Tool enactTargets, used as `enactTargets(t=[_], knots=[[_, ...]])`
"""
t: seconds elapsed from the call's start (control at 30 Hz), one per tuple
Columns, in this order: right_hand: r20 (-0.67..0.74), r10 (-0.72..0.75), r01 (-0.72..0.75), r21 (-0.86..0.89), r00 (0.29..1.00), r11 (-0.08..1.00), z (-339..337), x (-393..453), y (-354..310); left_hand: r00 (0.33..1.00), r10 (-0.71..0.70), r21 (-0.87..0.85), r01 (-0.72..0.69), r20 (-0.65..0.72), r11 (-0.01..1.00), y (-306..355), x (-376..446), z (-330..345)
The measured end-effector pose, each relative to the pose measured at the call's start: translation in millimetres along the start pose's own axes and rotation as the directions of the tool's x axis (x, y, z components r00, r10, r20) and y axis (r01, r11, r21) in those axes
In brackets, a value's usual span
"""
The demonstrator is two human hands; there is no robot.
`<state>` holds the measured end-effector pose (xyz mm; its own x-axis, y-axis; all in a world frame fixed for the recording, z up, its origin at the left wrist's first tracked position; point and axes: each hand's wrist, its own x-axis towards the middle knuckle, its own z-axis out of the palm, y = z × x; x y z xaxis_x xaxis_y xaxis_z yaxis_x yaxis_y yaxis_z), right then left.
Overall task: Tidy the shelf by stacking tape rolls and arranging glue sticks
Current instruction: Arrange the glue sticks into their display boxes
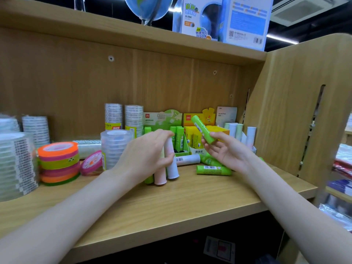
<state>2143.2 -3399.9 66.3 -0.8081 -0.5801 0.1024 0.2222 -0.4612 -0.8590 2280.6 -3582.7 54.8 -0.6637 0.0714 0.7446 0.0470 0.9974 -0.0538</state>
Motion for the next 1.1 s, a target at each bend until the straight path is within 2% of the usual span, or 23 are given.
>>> enactTargets(t=[0.1,0.17,0.23,0.3,0.4,0.47,0.5,0.7,0.87,1.0,1.1], knots=[[0.012,-0.047,0.048,-0.125,0.999,0.991,7.3,5.8,1.3,1.000,0.011,0.007,-0.011,0.003,1.000,-0.4,0.5,0.5],[-0.020,-0.194,0.173,-0.365,0.981,0.915,13.2,15.4,0.5,1.000,0.004,0.006,-0.004,0.016,1.000,-0.2,1.1,0.8],[-0.004,-0.366,0.270,-0.669,0.931,0.693,21.1,27.7,-2.4,1.000,0.001,0.004,-0.001,0.020,1.000,-0.9,1.5,1.3],[0.090,-0.452,0.298,-0.861,0.887,0.413,30.9,39.8,-2.2,1.000,0.007,-0.001,-0.007,0.017,1.000,-1.9,1.7,1.6],[0.259,-0.430,0.312,-0.948,0.865,0.057,42.8,57.9,8.0,1.000,0.009,0.003,-0.009,0.019,1.000,-2.7,1.3,1.7],[0.354,-0.387,0.339,-0.934,0.851,-0.110,47.9,65.8,13.9,1.000,0.012,0.003,-0.013,0.016,1.000,-2.5,1.1,1.5],[0.381,-0.378,0.348,-0.924,0.844,-0.155,49.5,68.3,14.7,1.000,0.016,0.002,-0.016,0.013,1.000,-2.5,1.4,1.5],[0.442,-0.371,0.383,-0.896,0.817,-0.226,49.4,72.3,13.4,1.000,0.023,-0.003,-0.023,0.017,1.000,-4.1,1.9,2.9],[0.406,-0.384,0.349,-0.913,0.829,-0.212,40.1,75.9,14.4,1.000,0.013,0.003,-0.014,0.013,1.000,-3.6,1.9,2.3],[0.426,-0.338,0.312,-0.886,0.839,-0.343,44.3,76.9,12.1,1.000,0.012,0.003,-0.012,0.023,1.000,-3.0,1.9,1.7],[0.397,-0.260,0.280,-0.877,0.880,-0.391,47.4,73.0,4.6,1.000,0.014,0.004,-0.014,0.014,1.000,-3.0,1.3,1.5]])
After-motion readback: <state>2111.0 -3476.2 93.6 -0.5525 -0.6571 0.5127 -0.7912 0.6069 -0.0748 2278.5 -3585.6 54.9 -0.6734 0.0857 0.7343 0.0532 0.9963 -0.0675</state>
